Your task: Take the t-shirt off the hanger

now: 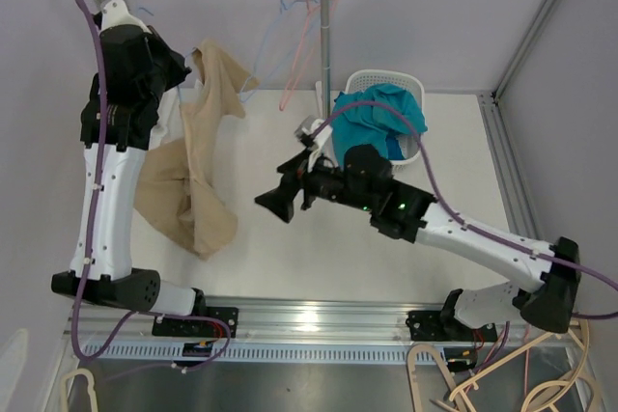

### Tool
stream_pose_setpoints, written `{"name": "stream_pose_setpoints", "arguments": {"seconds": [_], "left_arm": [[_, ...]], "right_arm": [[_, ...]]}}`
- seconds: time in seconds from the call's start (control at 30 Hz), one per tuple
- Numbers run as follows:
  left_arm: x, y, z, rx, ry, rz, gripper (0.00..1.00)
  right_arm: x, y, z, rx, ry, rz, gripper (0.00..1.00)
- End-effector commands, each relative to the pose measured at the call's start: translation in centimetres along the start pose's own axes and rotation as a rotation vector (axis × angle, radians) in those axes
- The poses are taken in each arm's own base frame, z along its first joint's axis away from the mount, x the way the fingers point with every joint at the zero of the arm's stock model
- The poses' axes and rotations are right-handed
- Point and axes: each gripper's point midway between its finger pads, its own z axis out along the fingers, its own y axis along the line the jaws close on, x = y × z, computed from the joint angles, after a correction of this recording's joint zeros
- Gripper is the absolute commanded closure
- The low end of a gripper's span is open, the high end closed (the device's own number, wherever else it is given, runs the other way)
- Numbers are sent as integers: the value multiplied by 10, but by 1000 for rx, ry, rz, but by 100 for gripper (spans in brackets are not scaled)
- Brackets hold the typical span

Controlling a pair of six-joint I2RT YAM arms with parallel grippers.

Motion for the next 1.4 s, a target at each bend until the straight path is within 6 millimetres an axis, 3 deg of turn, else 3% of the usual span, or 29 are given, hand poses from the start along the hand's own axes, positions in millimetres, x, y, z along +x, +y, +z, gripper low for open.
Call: {"name": "stream_pose_setpoints", "arguments": {"seconds": [0.0,0.03,0.07,0.2,0.37,0.4,0.43,0.47,0.5,0.57,0.63,0.67,0.7,0.77,0.8,0.9,0.97,1.0,1.1,1.2,1.23,1.3,1.33,1.37], "left_arm": [[-16,6,-21,-68,-92,-83,99],[-14,2,-23,-63,-86,-78,99],[-13,1,-23,-63,-83,-76,99],[-8,-3,-25,-50,-71,-56,99],[-6,-7,-24,-38,-66,-35,99],[-4,-7,-22,-38,-62,-34,100],[-3,-7,-21,-36,-60,-32,99],[-2,-8,-19,-36,-56,-29,99],[-1,-7,-17,-39,-58,-26,99],[-3,-7,-12,-44,-75,-13,99],[-5,-4,-5,-67,-91,2,99],[-7,-3,-3,-73,-99,20,99],[-7,-1,6,-92,-109,27,99],[-10,2,15,-123,-124,44,99],[-10,2,25,-142,-125,50,99],[-28,1,29,-172,-173,55,99],[-23,1,37,-175,-153,67,99],[-33,-5,30,-156,-167,57,99],[-28,-7,25,-141,-127,48,99],[-27,-9,9,-108,-103,46,99],[-14,-5,9,-117,-69,58,99],[-33,1,-12,-127,-158,44,99],[-14,14,-2,-162,-142,115,99],[-36,10,-8,-145,-229,109,99]], "right_arm": [[-17,38,29,-92,-132,-61,0],[-23,45,36,-115,-169,-65,1],[-11,47,49,-119,-153,-61,1],[-13,67,80,-150,-176,-75,1],[-3,85,103,-174,-147,-84,0],[-1,86,106,-164,-139,-86,5],[5,84,109,-146,-120,-92,15],[9,86,110,-143,-111,-91,53],[12,85,110,-131,-104,-86,72],[19,88,103,-123,-82,-81,100],[20,96,91,-125,-74,-82,100],[33,91,86,-86,-54,-93,100],[43,102,80,-90,-34,-99,100],[48,109,65,-77,-25,-107,100],[68,114,59,-64,11,-108,100],[97,124,38,-69,50,-64,100],[106,130,33,-81,41,-27,100],[108,132,31,-83,29,5,100],[131,120,35,-35,59,3,100],[127,107,42,1,56,-17,100],[118,100,45,5,45,-31,100],[108,98,46,-13,41,-43,100],[100,108,46,-62,34,-61,100],[96,116,44,-90,31,-67,100]]}}
